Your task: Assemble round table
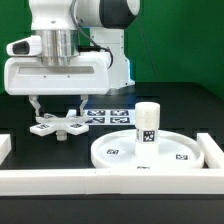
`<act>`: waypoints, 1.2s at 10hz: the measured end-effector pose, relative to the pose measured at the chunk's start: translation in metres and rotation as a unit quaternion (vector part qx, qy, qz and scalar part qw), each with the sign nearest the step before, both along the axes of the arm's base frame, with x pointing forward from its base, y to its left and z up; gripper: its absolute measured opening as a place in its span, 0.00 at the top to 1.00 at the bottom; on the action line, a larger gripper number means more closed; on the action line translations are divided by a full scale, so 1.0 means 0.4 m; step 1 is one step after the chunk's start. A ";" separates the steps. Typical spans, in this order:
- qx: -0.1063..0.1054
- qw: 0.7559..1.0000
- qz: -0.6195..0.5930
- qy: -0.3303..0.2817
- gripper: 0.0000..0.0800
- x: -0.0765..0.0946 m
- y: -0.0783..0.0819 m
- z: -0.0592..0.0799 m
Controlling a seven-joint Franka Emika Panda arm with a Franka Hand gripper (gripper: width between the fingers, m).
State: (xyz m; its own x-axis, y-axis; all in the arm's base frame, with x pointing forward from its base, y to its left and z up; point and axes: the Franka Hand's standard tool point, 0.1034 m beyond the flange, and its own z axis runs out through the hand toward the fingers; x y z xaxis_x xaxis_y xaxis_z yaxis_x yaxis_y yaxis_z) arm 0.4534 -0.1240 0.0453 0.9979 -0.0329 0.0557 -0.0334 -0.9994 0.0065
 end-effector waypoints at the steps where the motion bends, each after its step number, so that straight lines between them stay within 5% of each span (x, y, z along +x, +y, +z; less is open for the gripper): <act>1: 0.000 1.000 0.000 0.002 0.19 -0.004 0.000 -0.006; 12: -0.001 1.000 0.007 0.011 0.19 -0.003 0.000 -0.032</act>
Offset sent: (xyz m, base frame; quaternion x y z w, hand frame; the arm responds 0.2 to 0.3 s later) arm 0.0074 0.0011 -0.0031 0.0028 0.0081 -0.0072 0.9999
